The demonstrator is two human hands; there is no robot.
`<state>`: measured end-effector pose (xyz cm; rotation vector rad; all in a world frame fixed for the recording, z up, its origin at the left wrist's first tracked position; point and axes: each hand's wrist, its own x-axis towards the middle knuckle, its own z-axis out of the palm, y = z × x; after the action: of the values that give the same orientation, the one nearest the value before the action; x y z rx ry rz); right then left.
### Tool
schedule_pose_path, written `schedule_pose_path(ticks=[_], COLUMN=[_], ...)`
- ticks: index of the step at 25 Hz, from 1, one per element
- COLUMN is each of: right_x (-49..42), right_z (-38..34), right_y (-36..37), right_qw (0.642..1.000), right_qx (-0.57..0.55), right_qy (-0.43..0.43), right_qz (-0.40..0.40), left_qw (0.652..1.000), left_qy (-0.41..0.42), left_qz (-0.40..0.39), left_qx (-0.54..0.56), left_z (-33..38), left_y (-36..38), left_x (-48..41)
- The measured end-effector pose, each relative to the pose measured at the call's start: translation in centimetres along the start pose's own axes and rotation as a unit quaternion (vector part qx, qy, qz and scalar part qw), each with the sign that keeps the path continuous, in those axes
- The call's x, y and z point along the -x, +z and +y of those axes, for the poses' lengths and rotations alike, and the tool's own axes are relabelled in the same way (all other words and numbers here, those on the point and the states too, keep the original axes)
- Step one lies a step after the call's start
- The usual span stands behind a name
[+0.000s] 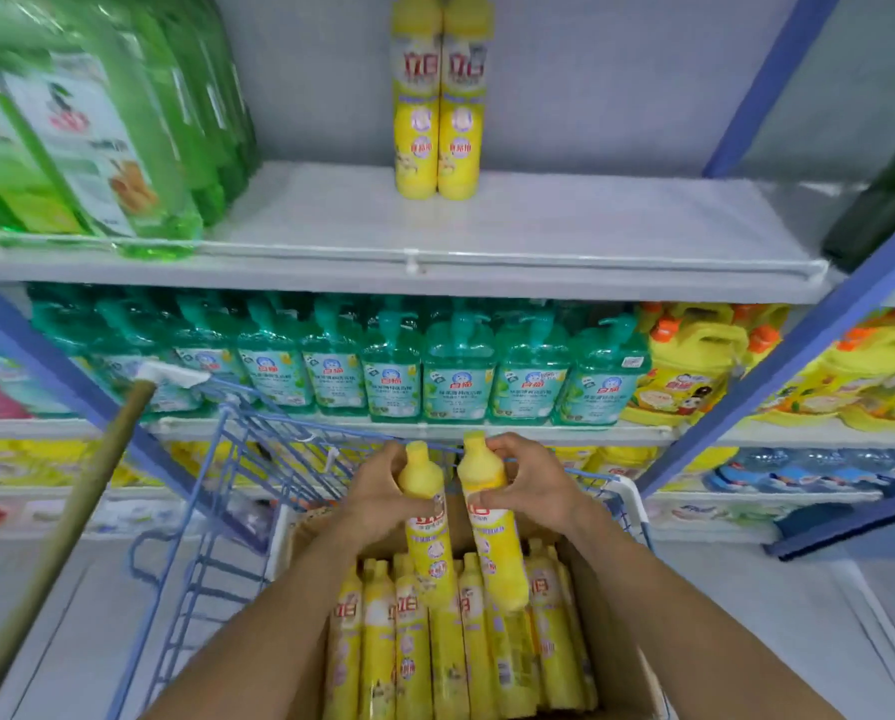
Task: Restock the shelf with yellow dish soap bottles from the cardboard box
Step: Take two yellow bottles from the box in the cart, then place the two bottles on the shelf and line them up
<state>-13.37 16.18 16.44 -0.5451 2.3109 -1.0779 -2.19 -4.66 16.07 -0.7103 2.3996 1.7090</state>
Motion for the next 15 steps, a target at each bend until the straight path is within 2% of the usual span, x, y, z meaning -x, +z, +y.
schedule_pose_path(ticks=[4, 8, 11, 15], right_x=[0.0, 0.0, -0.6, -2.5], right_z=[-12.2, -22.3, -27.5, -31.2], right_y=[-5.5, -11.0, -14.1, -17.1], right_qw=[0.99, 0.963, 0.943, 0.929], right_qx=[-0.052, -0.087, -0.105, -0.128], right_qy=[-0.109, -0.212, -0.259, -0.289], right_qz=[0.067, 0.144, 0.183, 0.195], left_qw=[0.987, 0.963, 0.94, 0.923], left_qy=[0.151, 0.253, 0.32, 0.359], left_qz=[0.055, 0.091, 0.115, 0.134], left_qx=[0.009, 0.034, 0.032, 0.024], left_z=[11.4, 21.9, 28.0, 32.7], left_y=[-8.2, -14.3, -17.4, -19.1], left_x=[1.3, 2.8, 2.9, 1.5])
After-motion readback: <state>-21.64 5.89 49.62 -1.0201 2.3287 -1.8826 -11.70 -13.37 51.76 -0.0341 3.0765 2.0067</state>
